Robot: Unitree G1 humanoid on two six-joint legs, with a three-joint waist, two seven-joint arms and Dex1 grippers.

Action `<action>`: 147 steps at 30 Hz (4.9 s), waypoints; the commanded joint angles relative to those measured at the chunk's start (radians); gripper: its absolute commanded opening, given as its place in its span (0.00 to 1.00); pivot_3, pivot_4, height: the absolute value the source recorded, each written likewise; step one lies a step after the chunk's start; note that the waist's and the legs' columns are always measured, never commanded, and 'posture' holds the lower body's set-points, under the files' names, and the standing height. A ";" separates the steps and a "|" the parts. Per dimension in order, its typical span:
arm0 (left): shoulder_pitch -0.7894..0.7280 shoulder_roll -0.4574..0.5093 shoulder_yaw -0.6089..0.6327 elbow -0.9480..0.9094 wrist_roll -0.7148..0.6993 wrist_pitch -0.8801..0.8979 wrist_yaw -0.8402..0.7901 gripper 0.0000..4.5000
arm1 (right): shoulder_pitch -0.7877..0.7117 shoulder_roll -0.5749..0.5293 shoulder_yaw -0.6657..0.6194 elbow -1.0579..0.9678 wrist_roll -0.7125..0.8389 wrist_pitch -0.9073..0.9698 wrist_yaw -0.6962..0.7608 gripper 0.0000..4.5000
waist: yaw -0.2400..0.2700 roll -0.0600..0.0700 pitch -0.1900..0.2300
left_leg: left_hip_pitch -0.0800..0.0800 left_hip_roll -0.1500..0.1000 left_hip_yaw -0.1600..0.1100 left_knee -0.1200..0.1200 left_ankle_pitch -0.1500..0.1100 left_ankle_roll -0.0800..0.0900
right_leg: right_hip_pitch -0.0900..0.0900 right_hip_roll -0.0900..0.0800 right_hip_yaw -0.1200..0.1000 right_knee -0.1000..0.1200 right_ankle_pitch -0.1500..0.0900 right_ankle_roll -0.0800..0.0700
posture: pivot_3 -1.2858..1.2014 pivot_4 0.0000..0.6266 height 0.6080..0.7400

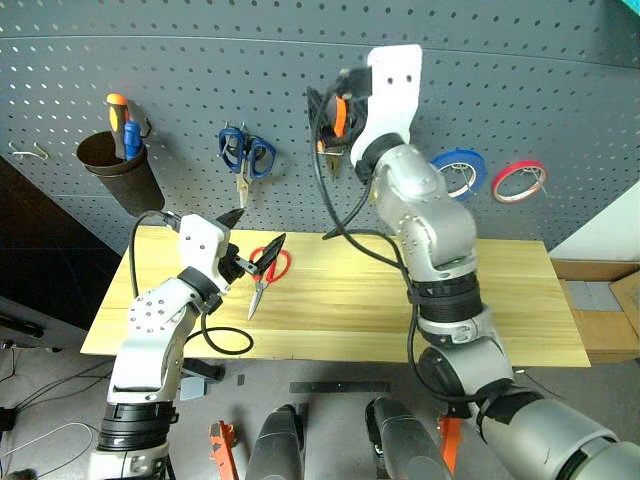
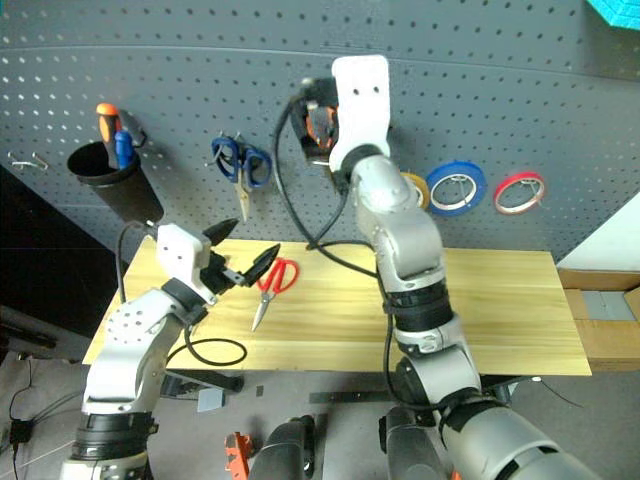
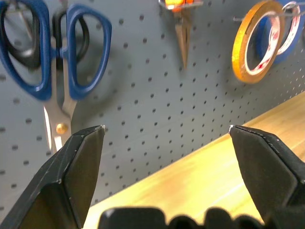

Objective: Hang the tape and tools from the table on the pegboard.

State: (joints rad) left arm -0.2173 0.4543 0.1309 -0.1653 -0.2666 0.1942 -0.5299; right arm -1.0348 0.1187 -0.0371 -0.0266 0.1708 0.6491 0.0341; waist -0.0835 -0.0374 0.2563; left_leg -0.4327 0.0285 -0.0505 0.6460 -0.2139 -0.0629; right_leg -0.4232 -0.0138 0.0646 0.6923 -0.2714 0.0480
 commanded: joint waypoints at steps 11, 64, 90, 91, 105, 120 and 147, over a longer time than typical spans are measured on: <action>0.023 0.004 -0.084 0.043 0.150 0.442 0.209 1.00 | 0.375 -0.463 0.020 -0.490 0.479 0.565 0.403 1.00 | 0.000 0.000 0.000 | 0.000 -0.001 -0.001 0.000 0.000 0.001 | 0.002 0.000 -0.001 -0.002 0.000 0.000 | 0.48 0.36 1.00; -0.025 -0.078 -0.082 0.347 0.191 0.273 0.203 0.04 | 0.408 -0.678 0.293 -0.627 0.328 0.515 0.453 1.00 | -0.030 0.004 0.007 | 0.000 0.001 -0.001 -0.004 0.001 0.003 | 0.003 0.003 0.002 -0.011 -0.001 0.001 | 0.45 0.47 1.00; 0.251 0.036 0.168 -0.235 0.329 -0.253 0.312 0.04 | 0.362 -0.805 0.101 -0.612 0.426 0.330 0.661 1.00 | -0.007 0.003 0.024 | 0.000 0.000 0.002 -0.008 0.001 0.003 | 0.002 0.000 0.002 -0.014 -0.001 0.001 | 0.47 0.43 1.00; 0.237 0.036 0.170 -0.233 0.330 -0.251 0.311 0.04 | 0.362 -0.806 0.104 -0.608 0.424 0.324 0.662 1.00 | -0.006 0.003 0.024 | 0.000 0.000 0.002 -0.008 0.001 0.003 | 0.002 0.000 0.003 -0.014 -0.001 0.001 | 0.47 0.43 1.00; 0.077 0.081 0.073 -0.018 0.348 -0.332 0.221 0.04 | 0.349 -0.786 0.135 -0.596 0.393 0.296 0.645 1.00 | -0.004 0.003 0.024 | 0.000 0.000 0.001 -0.008 0.001 0.003 | 0.002 0.000 0.001 -0.014 -0.001 0.000 | 0.46 0.42 1.00; -0.018 0.070 0.070 0.123 0.356 -0.337 0.251 0.04 | 0.285 -0.684 0.089 -0.560 0.377 0.239 0.556 1.00 | -0.006 0.003 0.024 | 0.000 0.000 0.001 -0.008 0.001 0.003 | 0.002 0.000 0.001 -0.013 -0.001 0.000 | 0.46 0.42 1.00; 0.098 -0.013 0.107 0.139 0.256 0.015 0.260 0.99 | 0.453 -0.467 0.246 -0.532 0.306 0.430 0.296 1.00 | -0.006 0.003 0.024 | 0.000 0.001 0.000 -0.006 0.001 0.003 | 0.002 0.001 0.000 -0.011 -0.001 0.000 | 0.47 0.46 1.00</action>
State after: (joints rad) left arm -0.1044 0.4306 0.1782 -0.0068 0.0163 0.1534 -0.2913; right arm -0.5813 -0.3810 0.2121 -0.5588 0.4930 1.0467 0.3916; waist -0.0899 -0.0347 0.2805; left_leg -0.4326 0.0294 -0.0510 0.6398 -0.2128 -0.0599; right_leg -0.4211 -0.0126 0.0647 0.6814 -0.2720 0.0482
